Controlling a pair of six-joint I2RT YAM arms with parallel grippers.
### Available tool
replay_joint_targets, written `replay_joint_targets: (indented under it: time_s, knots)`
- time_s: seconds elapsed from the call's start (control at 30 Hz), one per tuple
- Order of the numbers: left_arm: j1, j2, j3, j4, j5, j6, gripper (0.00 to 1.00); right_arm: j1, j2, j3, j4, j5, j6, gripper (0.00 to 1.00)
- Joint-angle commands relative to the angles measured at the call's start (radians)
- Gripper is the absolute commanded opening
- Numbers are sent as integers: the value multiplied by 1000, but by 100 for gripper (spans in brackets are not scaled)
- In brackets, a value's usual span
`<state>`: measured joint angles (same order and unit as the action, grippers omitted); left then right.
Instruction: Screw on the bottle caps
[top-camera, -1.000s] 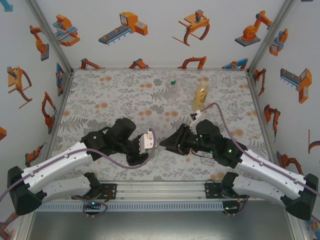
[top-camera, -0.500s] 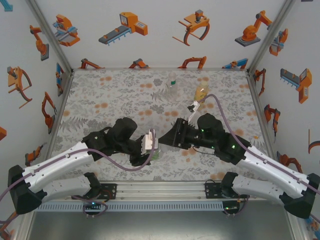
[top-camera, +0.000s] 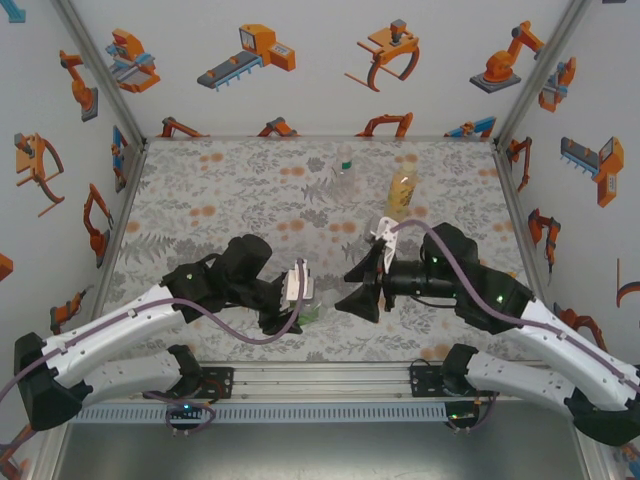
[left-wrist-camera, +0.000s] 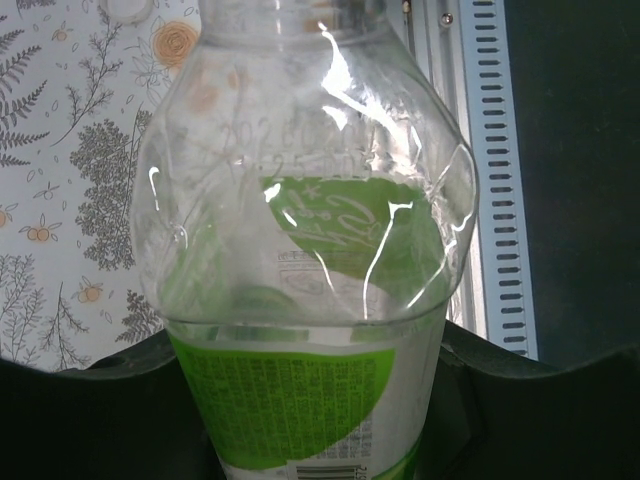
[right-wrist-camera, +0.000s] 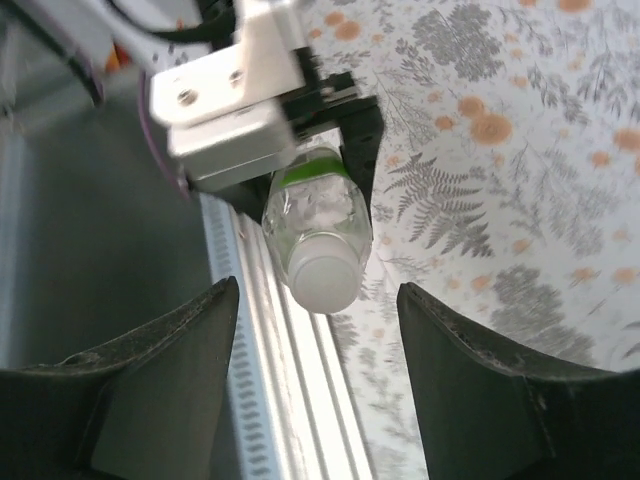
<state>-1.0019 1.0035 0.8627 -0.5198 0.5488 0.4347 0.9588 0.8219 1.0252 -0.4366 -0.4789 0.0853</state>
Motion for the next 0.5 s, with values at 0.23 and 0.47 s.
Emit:
replay_joint_targets:
  time_s: [0.23, 0.47]
  knots:
    - [-2, -8, 32, -9, 63, -6, 0, -5, 149, 188, -282, -186, -667, 59]
    - [-3, -9, 33, -9, 65, -12, 0, -5, 186, 175, -236, -217, -672, 55]
